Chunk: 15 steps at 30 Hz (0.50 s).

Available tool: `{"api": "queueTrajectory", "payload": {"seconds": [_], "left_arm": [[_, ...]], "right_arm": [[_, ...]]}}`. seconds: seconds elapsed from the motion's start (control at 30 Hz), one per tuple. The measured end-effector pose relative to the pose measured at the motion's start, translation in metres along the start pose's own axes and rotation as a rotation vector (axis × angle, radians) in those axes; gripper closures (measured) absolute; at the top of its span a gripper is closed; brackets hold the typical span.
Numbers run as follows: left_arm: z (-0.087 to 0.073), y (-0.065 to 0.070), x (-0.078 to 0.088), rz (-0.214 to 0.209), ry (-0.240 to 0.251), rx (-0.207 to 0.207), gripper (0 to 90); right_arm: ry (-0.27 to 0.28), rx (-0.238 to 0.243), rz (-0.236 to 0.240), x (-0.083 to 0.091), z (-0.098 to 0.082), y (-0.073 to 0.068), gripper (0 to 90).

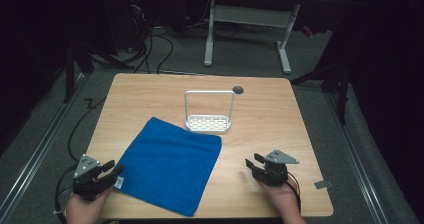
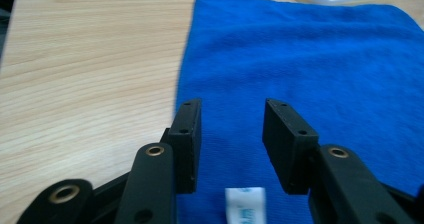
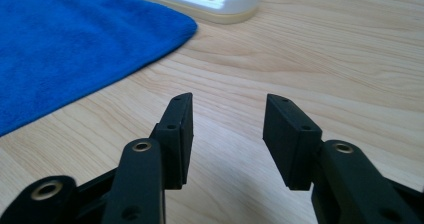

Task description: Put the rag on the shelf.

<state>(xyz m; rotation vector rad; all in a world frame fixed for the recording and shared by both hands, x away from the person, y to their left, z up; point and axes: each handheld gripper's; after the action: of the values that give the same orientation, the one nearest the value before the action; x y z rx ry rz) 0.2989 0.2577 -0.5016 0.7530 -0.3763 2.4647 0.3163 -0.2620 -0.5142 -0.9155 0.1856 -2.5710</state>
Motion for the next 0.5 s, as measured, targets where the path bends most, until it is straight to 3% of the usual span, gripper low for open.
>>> {"api": "queueTrajectory", "payload": {"seconds": [0.13,0.23,0.33,0.43,0.5], "left_arm": [[-0.001,0.022,-0.001,0.007,-0.042,-0.045,63.7],[-0.004,0.028,-0.001,-0.004,-0.048,-0.040,64.8],[-0.007,0.036,-0.001,-0.003,-0.072,-0.057,69.6],[-0.011,0.039,-0.002,-0.016,-0.084,-0.037,72.5],[-0.015,0.043,-0.005,-0.020,-0.117,-0.043,73.4]], "right_arm": [[-0.013,0.040,0.037,-0.019,0.008,-0.015,63.5],[-0.024,0.053,0.045,-0.027,0.012,-0.021,67.3],[-0.029,0.081,0.073,-0.044,0.021,-0.032,77.9],[-0.033,0.100,0.074,-0.052,0.024,-0.037,82.7],[-0.054,0.130,0.067,-0.067,0.031,-0.045,85.7]]}}
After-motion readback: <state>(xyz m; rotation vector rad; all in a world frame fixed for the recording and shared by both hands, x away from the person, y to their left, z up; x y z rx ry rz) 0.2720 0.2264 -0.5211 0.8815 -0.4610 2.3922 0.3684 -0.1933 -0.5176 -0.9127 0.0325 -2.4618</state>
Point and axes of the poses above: each handheld gripper's, and its own axes: x roughly backward along the jaws, z roughly out of its top, y roughly to its right, and after that the axes turned 15 degrees about -x, right-handed
